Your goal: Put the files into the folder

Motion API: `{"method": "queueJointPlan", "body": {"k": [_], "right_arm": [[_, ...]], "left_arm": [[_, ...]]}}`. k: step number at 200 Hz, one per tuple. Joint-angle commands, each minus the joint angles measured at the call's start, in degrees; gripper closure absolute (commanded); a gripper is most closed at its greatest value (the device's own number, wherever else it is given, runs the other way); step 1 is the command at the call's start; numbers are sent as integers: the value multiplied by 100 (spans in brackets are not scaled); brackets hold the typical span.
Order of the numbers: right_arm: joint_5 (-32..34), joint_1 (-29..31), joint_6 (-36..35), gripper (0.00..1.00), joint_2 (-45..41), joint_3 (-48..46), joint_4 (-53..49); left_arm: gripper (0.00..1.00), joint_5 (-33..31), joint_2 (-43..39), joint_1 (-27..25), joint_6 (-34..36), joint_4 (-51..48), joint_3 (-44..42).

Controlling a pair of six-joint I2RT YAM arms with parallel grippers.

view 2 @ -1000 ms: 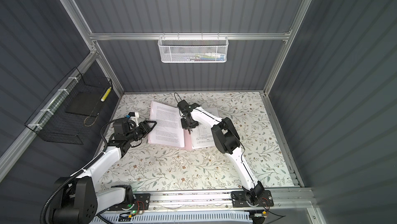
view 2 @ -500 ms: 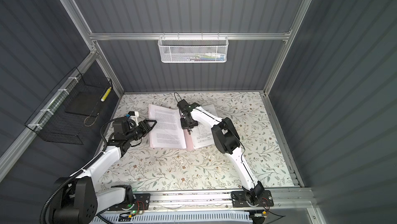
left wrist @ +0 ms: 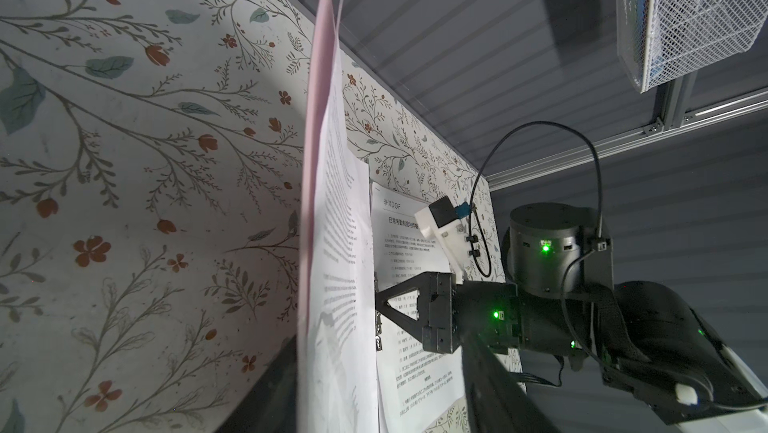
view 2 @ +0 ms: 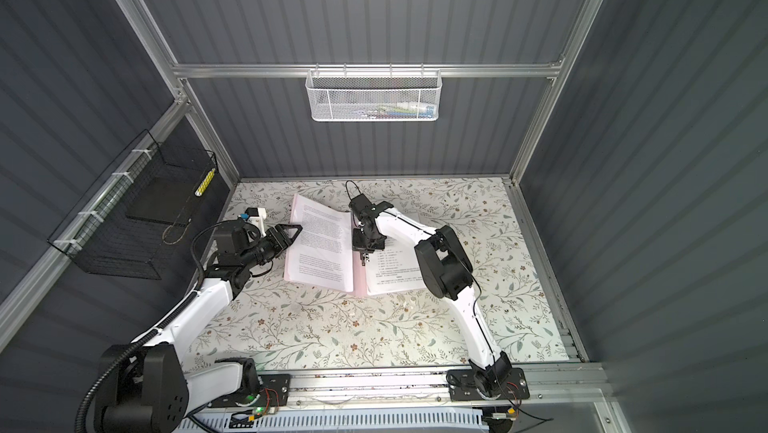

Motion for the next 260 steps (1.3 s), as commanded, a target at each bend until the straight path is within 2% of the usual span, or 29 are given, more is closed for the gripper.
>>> {"method": "queueJointPlan", "body": {"k": [1,16,70,108,135,149,163,176,215,241,260], "right_arm": [[-204,-75,289,90,-154,-209,19],[-295,-114,368,79,-377,-470,285],[-741,-331,490,67,-1162,-976,839],[-884,-866,405,66,-1803,-1881,1104],[-1093,-1511,313,65,-2301,-2802,1455],[-998,-1794,230,65,-2590,-3282,1598],[-517,-2015,102,64,-2863,-3677,1640],[-286,-2203,19,63,-3021,-3985,1670],[-270,-2639,76,63,-3016,-4584,2037],[-745,-2838,270,64,-3022,-4876,2562],[-722,-2842,225,64,-3187,-4911,2590]], "left_arm": [[40,113,-89,-16,147,15,145],[40,113,-134,-16,160,-10,146],[40,95,-69,-16,267,-152,336],[39,195,37,-16,214,-116,548],[39,535,246,-25,-325,518,526],[39,715,408,-72,-679,936,518],[39,712,450,-145,-856,1168,534],[40,693,416,-198,-927,1163,620],[40,658,240,-277,-1126,1134,841],[40,658,292,-359,-1126,1098,935],[40,557,215,-359,-819,730,1017]]}}
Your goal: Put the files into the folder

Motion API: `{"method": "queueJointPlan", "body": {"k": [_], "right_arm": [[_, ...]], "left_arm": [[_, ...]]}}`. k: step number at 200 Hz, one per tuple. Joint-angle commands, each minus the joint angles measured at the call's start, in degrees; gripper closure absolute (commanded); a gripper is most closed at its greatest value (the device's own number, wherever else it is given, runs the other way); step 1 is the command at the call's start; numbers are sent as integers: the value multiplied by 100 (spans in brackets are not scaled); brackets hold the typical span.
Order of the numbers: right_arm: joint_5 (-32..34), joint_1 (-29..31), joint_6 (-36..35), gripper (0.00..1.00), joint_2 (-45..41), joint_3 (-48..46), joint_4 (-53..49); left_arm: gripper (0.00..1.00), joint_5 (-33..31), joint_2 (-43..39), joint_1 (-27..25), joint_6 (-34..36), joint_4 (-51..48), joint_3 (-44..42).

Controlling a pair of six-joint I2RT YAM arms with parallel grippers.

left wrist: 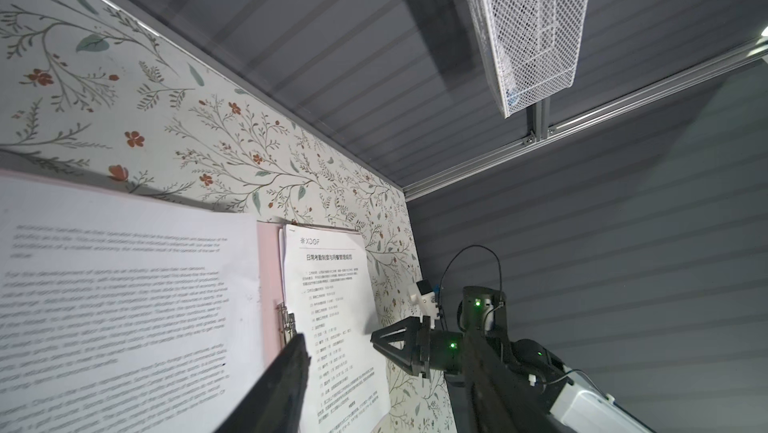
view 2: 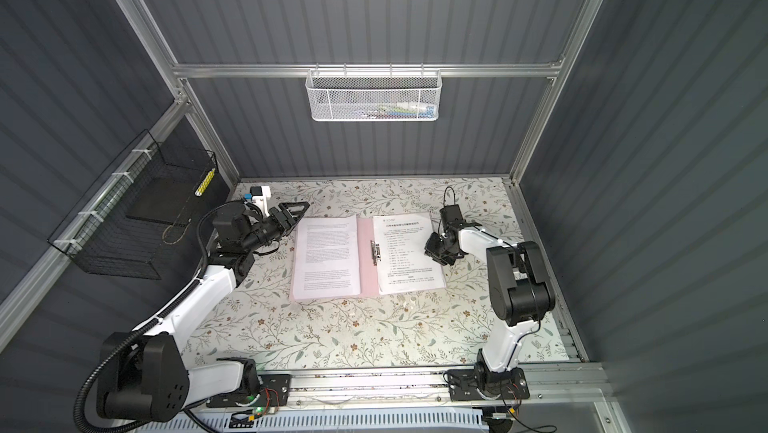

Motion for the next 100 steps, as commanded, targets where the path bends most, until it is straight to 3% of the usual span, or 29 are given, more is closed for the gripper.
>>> {"method": "queueJointPlan", "body": {"k": [1,15,50,100], "right_arm": [[-142,-44,44,64,-188,-75,331],[-51,-61,-23,64,-354,-71,255],[274,-135,-280,63,-551,59,-60],[551,-316,-462,63,-461,101,-153]], "left_arm": [[40,21,-162,-20,241,-334,203],[40,-268,-294,-20,791,-1089,342],[39,-1720,-134,-11,1926,-3149,722],[36,-2605,228,-2,2105,-3371,166]]}}
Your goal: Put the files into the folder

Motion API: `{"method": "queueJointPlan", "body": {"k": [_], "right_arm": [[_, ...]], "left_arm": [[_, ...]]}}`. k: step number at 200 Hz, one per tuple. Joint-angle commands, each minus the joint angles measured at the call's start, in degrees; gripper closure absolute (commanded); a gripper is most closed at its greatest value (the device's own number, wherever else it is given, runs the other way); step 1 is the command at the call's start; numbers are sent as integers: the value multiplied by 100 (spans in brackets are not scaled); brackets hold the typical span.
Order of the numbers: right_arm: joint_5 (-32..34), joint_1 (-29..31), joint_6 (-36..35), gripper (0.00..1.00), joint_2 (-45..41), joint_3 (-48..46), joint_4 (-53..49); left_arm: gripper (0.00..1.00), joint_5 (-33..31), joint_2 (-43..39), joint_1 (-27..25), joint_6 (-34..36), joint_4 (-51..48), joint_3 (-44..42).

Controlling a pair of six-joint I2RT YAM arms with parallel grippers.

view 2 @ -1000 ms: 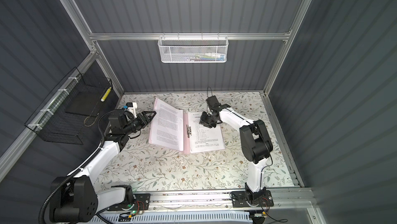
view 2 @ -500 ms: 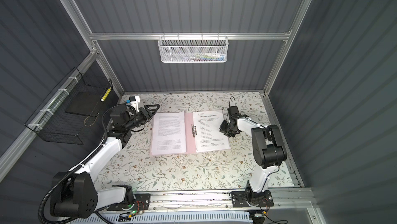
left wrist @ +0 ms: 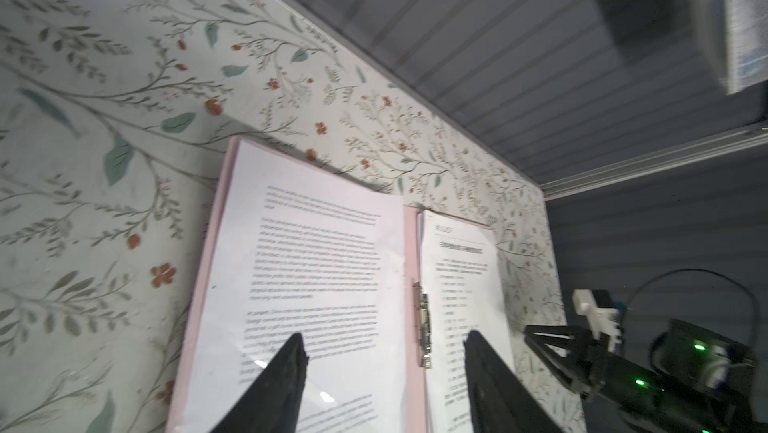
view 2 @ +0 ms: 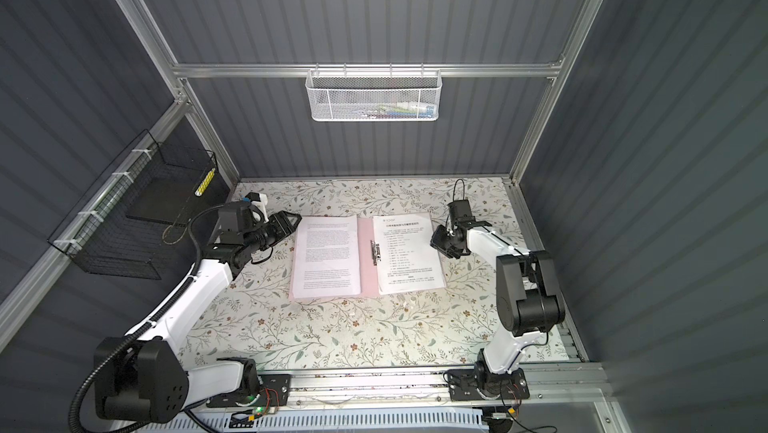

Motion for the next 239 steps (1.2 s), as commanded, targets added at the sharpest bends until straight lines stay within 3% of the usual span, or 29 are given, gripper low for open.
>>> {"method": "queueJointPlan", "body": {"k": [1,42,102,176,239], "right_arm": [[315,-72,-205,63,20,47,-172],[369,-98,-252,63,282,57,-174],[-4,-105,-129,64,619,31,27],[-258,-98,-76,64,788,5,107],[-550,-98,3,65,914,-30,265]], "left_arm": [[36,-701,138,6,394,-550,-298],[31,-1181,440,49,646,-617,-641],[28,-999,637,497,543,2,-1246],[34,-224,1394,886,257,702,-1551],[34,1221,1503,1033,-95,1952,-1890]]}}
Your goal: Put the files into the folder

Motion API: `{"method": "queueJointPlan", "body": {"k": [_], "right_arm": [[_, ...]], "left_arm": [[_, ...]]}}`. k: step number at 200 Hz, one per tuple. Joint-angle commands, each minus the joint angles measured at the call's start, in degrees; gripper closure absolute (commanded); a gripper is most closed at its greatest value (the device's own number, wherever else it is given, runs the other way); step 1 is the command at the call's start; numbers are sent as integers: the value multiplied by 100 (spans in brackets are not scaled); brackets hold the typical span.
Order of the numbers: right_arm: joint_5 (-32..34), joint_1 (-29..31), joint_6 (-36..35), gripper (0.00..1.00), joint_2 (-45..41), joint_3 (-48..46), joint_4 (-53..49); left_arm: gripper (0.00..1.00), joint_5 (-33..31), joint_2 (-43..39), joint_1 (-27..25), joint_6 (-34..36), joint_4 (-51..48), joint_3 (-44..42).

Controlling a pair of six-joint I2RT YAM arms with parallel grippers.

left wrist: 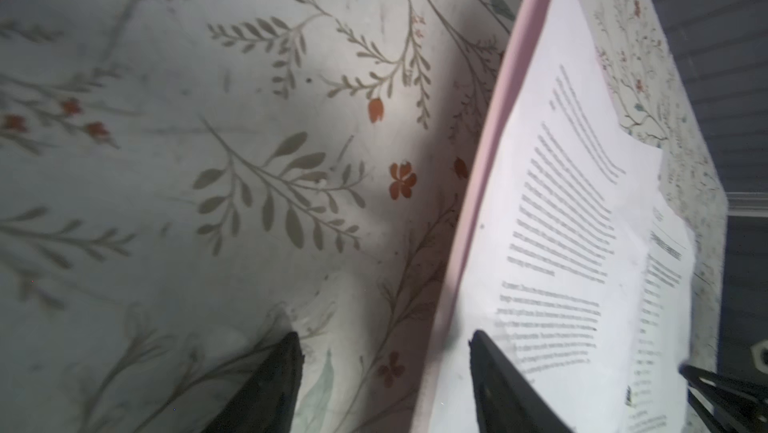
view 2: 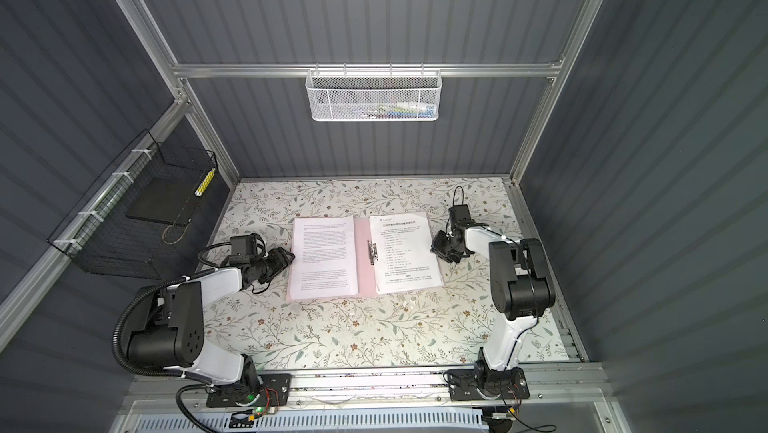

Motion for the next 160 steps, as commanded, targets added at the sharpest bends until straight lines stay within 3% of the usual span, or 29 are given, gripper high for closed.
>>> {"method": "queueJointPlan", "body": {"k": [1,54,106,160], "right_arm": [[-137,-6,53,65,190,-33,-26],[-471,2,32,66,330,-58,11],[-540,72,18,66,396,-162,106],[-635,243,18,67,599,-138,207]], "left_arm": [[34,785,67,103,-294,391,-269],[38,1615,-156,125,-697,977,-267],[36,2006,-1440,125,-621,40,174],[33,2446,-1802,-160,-1516,1248,225]]}}
